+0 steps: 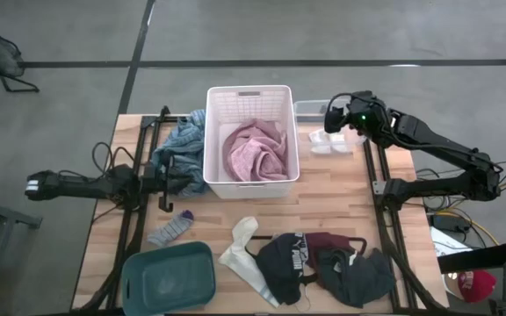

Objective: Pick & Place Cloths
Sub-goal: Put the blue boxer shorts into the green bin

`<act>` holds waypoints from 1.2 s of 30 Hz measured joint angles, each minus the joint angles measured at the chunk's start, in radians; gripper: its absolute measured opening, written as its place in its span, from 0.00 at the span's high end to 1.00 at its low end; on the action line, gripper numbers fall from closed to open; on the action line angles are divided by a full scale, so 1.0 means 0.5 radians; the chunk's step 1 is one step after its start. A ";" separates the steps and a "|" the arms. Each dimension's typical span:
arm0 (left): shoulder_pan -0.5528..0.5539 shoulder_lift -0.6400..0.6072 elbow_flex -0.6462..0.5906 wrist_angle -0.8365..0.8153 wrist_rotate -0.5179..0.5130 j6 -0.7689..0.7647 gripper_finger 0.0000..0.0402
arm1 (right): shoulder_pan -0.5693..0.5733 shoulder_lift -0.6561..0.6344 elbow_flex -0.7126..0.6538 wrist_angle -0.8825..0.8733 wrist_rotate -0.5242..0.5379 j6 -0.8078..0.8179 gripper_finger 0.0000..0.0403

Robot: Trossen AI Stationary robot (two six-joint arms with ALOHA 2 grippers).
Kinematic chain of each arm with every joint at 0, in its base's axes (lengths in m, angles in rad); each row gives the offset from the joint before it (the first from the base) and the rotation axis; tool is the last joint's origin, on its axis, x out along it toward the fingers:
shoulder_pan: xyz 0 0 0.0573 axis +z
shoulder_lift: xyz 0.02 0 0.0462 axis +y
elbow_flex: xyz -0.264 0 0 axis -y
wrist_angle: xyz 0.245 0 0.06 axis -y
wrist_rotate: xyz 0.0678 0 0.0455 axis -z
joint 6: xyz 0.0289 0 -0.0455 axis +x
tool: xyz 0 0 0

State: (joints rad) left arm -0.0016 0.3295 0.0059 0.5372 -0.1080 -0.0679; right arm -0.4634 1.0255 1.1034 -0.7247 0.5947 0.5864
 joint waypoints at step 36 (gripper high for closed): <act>0.000 1.290 1.836 0.354 -0.120 -0.818 0.90 | 0.002 0.044 -0.024 0.007 -0.460 0.081 0.67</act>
State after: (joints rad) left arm -0.0017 0.9745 0.9241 0.7142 -0.1682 -0.4771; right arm -0.4625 1.0473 1.0916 -0.7212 0.3649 0.6267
